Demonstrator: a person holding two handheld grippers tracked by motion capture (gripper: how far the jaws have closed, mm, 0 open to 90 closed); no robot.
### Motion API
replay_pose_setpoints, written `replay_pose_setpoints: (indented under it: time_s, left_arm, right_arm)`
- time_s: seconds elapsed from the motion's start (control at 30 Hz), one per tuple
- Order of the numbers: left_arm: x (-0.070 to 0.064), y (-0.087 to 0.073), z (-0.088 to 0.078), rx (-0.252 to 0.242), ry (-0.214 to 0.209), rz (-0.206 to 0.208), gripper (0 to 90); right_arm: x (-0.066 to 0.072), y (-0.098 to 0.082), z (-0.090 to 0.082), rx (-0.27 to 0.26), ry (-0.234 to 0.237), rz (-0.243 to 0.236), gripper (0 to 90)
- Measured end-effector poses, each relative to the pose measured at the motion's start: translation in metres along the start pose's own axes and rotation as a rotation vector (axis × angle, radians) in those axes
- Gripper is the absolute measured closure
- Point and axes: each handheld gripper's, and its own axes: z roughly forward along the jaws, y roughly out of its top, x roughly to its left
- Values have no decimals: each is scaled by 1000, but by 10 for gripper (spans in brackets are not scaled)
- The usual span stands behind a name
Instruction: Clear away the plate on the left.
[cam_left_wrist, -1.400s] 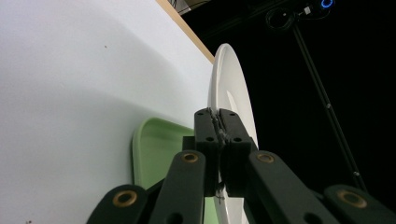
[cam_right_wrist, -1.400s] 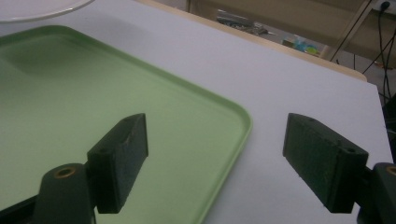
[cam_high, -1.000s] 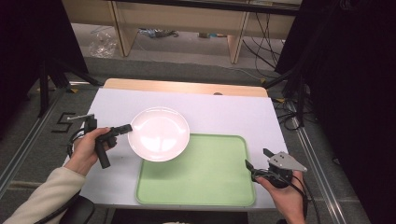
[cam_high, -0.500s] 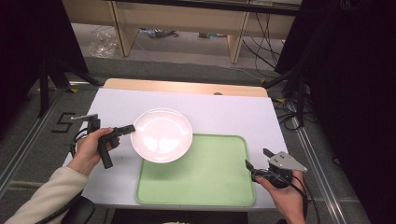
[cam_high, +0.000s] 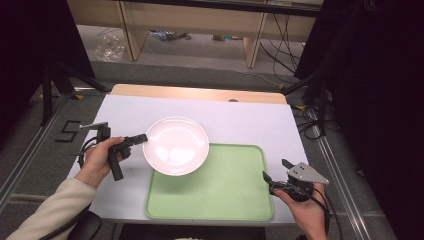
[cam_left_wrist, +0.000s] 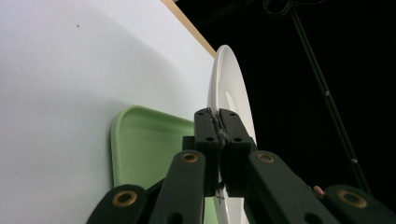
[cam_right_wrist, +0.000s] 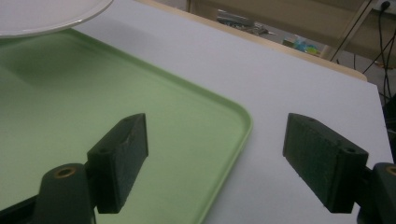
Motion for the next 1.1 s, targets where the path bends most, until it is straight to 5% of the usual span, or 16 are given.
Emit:
replay_pose_setpoints:
  time_s: [0.63, 1.1]
  left_arm:
    - [-4, -9, 17, 35, -2, 9, 866]
    - [-5, -20, 32, 104, 42, 21, 863]
  right_arm:
    - [0, 0, 0, 2, 2, 7, 230]
    - [0, 0, 0, 2, 1, -5, 230]
